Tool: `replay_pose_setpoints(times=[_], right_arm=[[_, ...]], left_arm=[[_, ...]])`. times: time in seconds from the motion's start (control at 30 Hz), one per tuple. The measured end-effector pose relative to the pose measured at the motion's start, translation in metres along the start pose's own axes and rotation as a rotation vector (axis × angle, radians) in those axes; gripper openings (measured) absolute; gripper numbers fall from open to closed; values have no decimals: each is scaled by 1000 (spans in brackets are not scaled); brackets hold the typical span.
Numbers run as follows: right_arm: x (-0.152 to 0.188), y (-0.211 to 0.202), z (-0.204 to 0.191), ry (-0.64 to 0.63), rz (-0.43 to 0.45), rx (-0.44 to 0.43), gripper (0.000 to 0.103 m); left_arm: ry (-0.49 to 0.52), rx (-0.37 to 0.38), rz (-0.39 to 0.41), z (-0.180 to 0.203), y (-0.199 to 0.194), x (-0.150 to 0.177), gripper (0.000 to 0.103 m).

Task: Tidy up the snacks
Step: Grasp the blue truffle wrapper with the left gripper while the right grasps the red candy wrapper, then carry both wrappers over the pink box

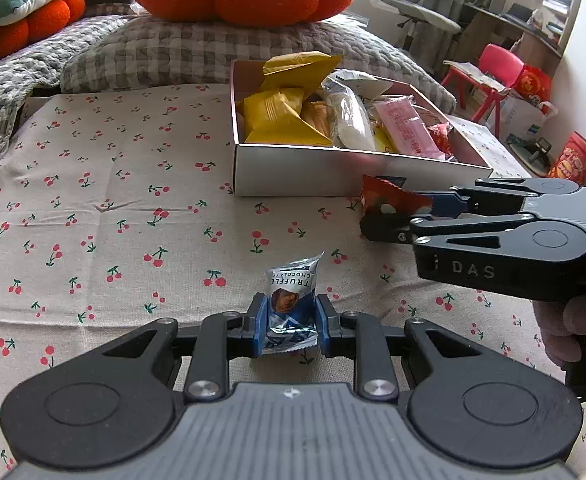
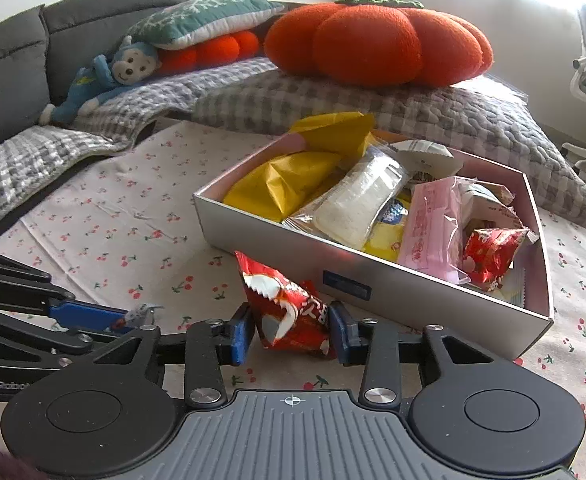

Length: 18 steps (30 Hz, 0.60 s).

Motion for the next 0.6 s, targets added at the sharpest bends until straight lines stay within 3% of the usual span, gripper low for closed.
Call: replay_pose_setpoints(times=[0.6], right_arm=[[9, -35, 7, 39, -1, 6, 35]], left_arm=[[-16, 15, 27, 4, -9, -11, 23]])
Point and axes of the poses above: each gripper's, at about its wrist camera, not at the fingertips, and y roughly the way its jaws point, z to its right, x to its underside, the point moved 6 cm from there along y, roughly the way its jaws point, and after that the axes turned 3 degrees about -z, right-handed, at the moved point
